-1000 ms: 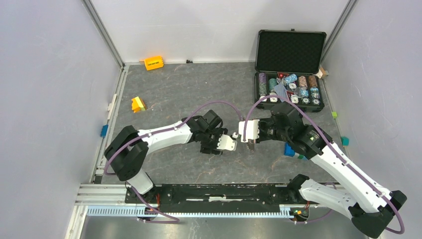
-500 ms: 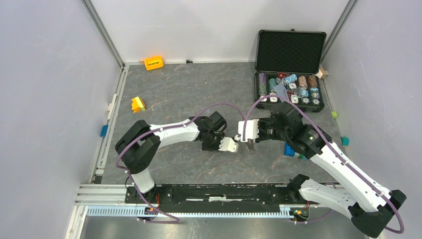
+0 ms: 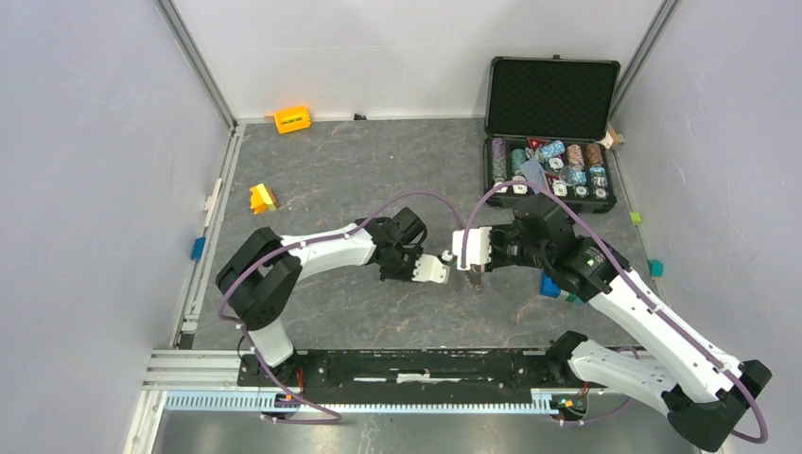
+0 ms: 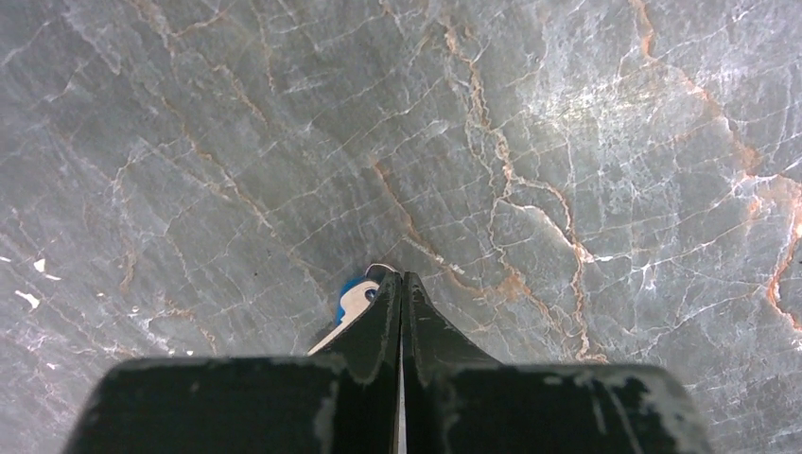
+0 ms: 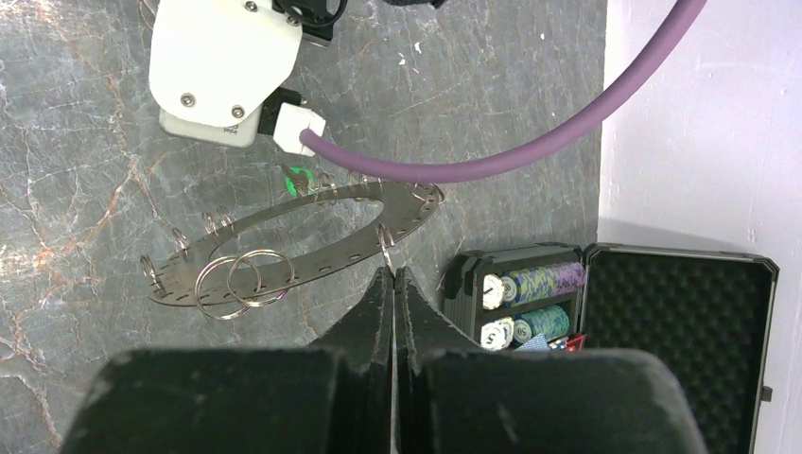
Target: Put the keys on the keyring
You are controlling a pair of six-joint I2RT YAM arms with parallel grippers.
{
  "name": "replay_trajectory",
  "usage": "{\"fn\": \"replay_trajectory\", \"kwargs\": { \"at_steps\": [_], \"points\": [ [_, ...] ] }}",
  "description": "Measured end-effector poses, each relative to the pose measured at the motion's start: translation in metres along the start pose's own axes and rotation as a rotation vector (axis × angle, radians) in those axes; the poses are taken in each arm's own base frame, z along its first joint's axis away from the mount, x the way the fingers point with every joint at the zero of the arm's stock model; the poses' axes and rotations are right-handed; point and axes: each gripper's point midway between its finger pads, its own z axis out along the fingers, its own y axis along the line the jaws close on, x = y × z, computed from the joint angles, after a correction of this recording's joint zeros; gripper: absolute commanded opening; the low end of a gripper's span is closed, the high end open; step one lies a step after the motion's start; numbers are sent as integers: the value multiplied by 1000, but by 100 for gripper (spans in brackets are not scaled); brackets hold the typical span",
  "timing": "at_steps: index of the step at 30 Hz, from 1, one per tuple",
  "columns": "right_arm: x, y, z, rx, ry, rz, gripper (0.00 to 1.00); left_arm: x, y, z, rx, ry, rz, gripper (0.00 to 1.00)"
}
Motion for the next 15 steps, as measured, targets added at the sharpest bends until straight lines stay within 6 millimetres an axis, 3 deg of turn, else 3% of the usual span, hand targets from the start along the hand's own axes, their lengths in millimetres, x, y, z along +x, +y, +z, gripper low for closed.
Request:
{"fn": "replay_trajectory", "kwargs": {
  "at_steps": [6, 15],
  "points": [
    [0, 0, 0, -1, -1, 0, 0, -6, 6, -13, -33, -31, -7, 2],
    [-3, 5, 7, -38, -20, 4, 0, -21, 19, -54, -93, -187, -76, 2]
  ]
}}
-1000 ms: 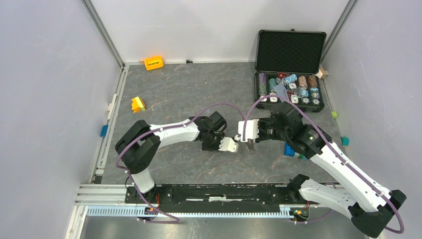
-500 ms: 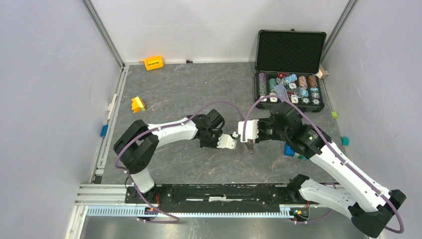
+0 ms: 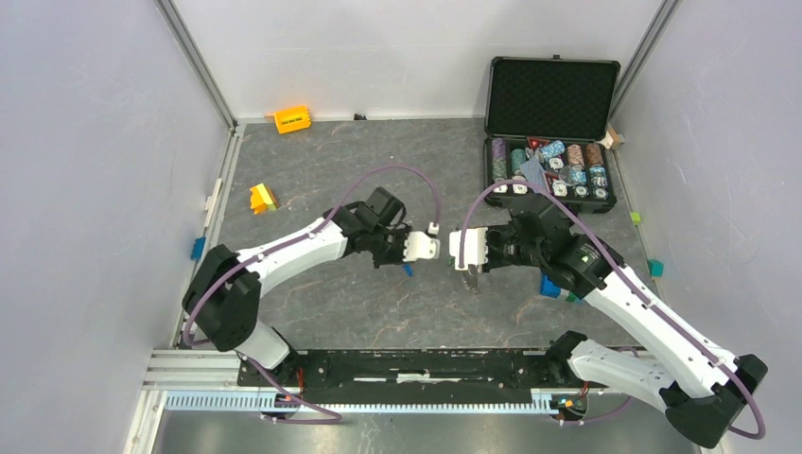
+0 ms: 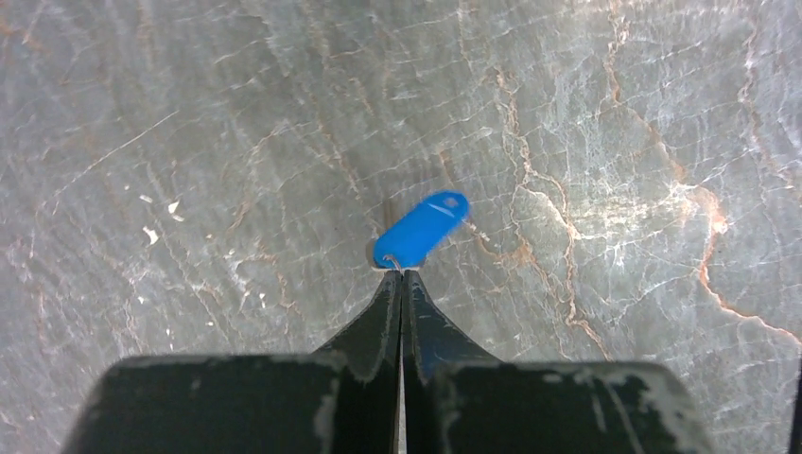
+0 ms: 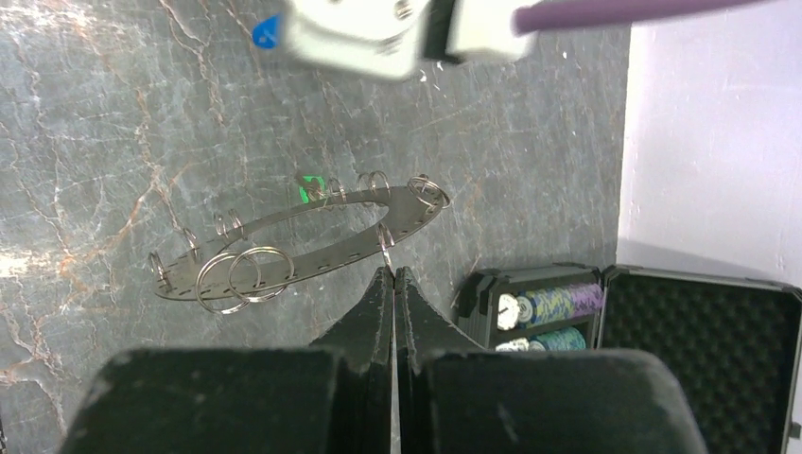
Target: Put the keys on the keyring
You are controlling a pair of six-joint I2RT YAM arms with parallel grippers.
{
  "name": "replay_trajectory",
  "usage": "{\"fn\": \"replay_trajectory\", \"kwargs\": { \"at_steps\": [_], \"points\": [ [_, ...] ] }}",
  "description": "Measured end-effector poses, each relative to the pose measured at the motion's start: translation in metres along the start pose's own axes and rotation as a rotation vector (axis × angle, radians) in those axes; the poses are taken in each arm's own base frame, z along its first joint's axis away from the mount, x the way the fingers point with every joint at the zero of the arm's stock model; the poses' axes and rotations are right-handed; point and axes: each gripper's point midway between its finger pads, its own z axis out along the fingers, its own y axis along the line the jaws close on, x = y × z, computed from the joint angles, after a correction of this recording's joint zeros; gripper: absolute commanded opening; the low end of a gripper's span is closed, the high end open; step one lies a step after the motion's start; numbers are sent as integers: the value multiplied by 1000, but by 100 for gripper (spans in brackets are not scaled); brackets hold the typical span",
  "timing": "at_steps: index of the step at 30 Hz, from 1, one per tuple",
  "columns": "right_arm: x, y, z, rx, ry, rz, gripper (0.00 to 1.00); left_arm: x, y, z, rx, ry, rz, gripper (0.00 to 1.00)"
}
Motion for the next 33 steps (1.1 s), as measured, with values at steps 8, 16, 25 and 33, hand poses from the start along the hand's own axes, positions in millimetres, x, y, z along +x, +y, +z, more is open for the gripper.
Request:
{"fn": "replay_trajectory", "kwargs": {
  "at_steps": [8, 16, 25, 33],
  "points": [
    [-9, 12, 17, -88, -61, -3, 0, -12, 16, -38, -46, -222, -111, 2],
    [-23, 19, 37, -162, -152, -4, 0, -40, 6, -65, -51, -437, -117, 2],
    [-22, 29, 61, -240, -173, 16, 0, -62, 1, -95, -27, -590, -115, 2],
    [-29, 28, 69, -260, -209, 23, 0, -79, -10, -111, 36, -677, -110, 2]
  ]
}}
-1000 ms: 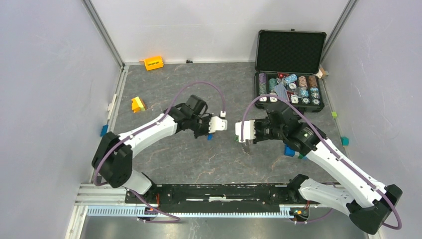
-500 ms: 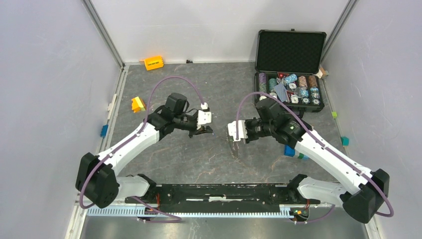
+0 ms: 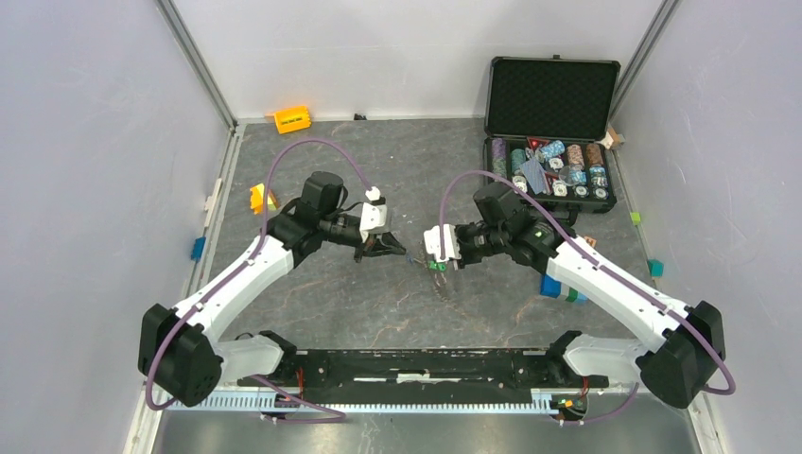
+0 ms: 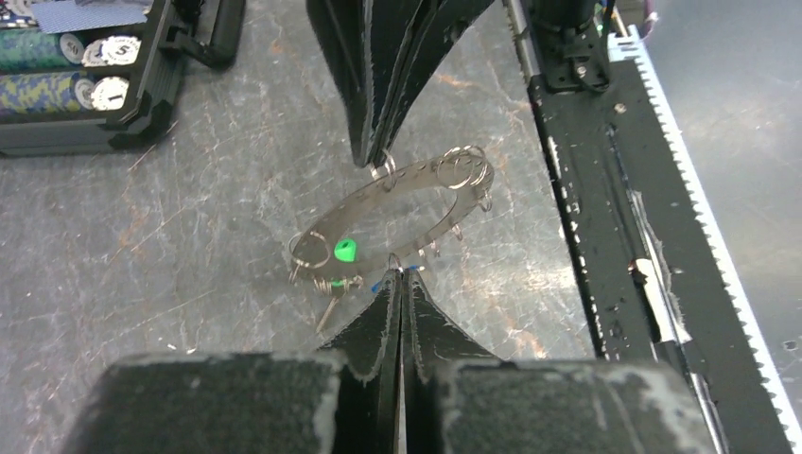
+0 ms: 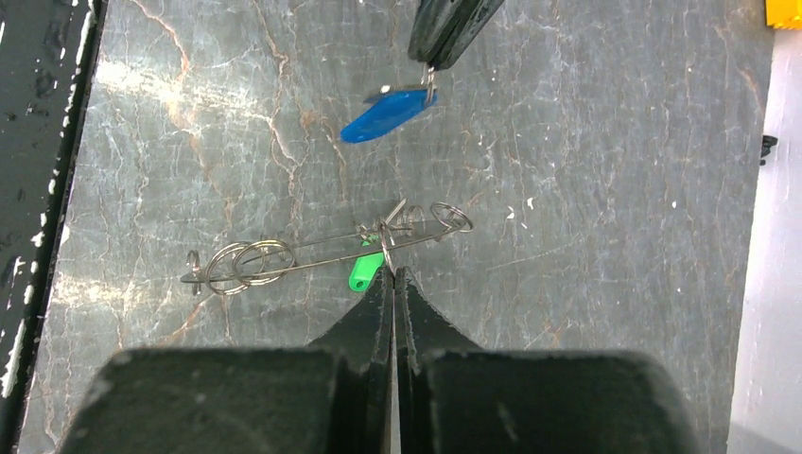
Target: Put the keys on the keyring
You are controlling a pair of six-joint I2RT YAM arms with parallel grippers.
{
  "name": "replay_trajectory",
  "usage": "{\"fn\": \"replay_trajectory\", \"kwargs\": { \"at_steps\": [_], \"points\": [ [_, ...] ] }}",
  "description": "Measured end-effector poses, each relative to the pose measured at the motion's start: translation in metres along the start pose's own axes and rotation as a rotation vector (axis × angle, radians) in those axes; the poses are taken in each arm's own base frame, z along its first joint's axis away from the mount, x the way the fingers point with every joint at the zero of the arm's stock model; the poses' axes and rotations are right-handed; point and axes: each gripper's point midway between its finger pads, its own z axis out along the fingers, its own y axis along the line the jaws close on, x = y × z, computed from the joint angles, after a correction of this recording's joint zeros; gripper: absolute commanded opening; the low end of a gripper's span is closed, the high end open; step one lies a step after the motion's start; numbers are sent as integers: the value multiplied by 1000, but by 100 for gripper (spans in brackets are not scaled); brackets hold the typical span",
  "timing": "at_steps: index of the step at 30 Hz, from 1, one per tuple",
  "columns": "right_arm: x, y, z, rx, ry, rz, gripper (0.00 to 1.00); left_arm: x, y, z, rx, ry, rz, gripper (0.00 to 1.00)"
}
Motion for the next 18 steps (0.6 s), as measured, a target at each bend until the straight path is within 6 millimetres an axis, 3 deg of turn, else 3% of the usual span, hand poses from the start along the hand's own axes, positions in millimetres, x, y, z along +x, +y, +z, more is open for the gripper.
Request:
{"fn": "replay_trajectory", "kwargs": {
  "at_steps": [10, 18],
  "points": [
    [-16, 2, 17, -36, -43, -16, 0, -13, 5, 6, 5, -57, -112, 2],
    [-32, 3, 22, -55, -63, -42, 0, -17, 2, 7, 33, -79, -90, 2]
  ]
}}
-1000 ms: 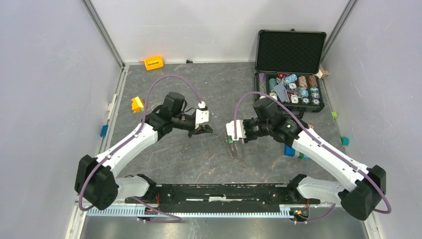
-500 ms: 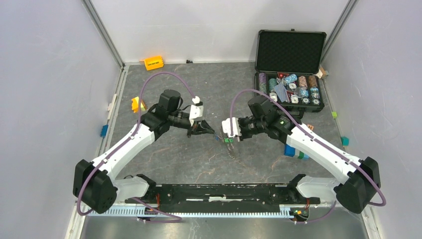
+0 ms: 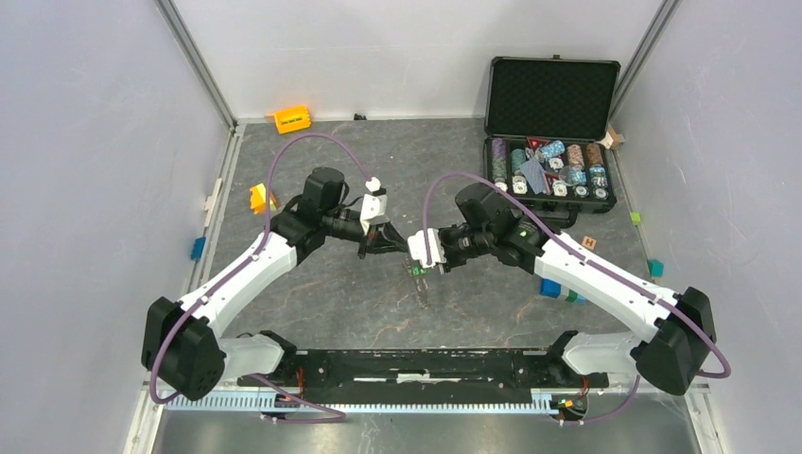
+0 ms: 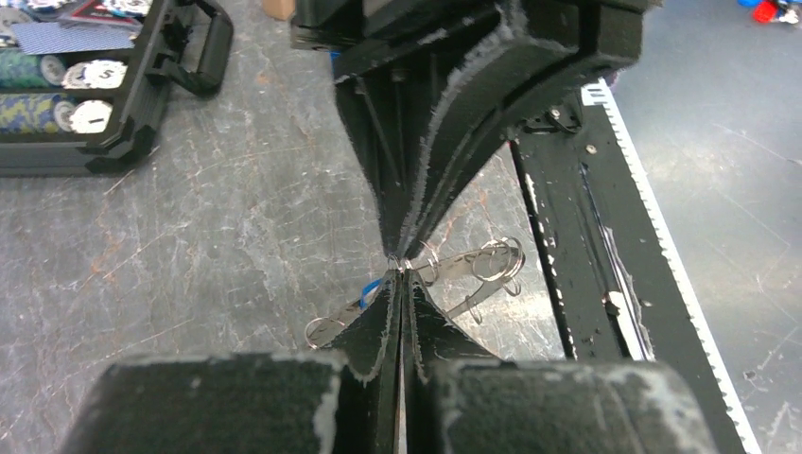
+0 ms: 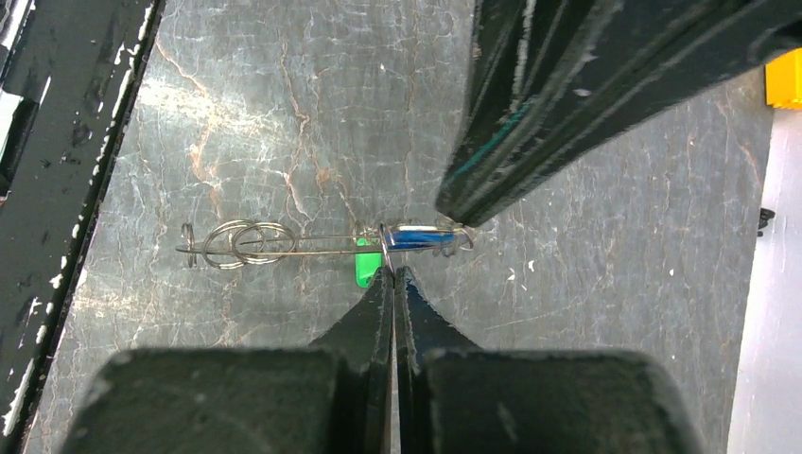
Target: Put the keys on the keyring
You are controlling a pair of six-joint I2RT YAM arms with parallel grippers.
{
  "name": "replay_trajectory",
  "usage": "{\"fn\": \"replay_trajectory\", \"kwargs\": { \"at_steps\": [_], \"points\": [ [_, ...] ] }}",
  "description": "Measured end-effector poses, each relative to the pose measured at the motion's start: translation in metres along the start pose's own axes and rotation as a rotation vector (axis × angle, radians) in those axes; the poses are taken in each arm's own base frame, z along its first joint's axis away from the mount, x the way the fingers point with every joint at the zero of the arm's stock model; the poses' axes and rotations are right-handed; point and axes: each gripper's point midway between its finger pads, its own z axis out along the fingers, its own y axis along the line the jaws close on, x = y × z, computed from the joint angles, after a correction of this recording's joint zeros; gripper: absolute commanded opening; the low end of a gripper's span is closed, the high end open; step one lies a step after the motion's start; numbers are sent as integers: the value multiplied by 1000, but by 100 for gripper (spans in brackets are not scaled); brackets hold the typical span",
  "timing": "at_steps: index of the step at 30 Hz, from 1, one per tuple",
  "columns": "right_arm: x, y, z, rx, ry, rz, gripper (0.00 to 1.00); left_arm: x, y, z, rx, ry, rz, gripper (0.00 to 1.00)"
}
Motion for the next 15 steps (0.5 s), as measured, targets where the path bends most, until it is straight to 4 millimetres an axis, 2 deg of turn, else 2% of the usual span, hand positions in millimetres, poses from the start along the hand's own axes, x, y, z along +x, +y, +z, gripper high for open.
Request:
{"fn": "replay_trajectory", "kwargs": {
  "at_steps": [15],
  "points": [
    [-6, 6, 5, -32, -21, -16, 0, 17, -22, -2, 114, 23, 126, 2]
  ]
}}
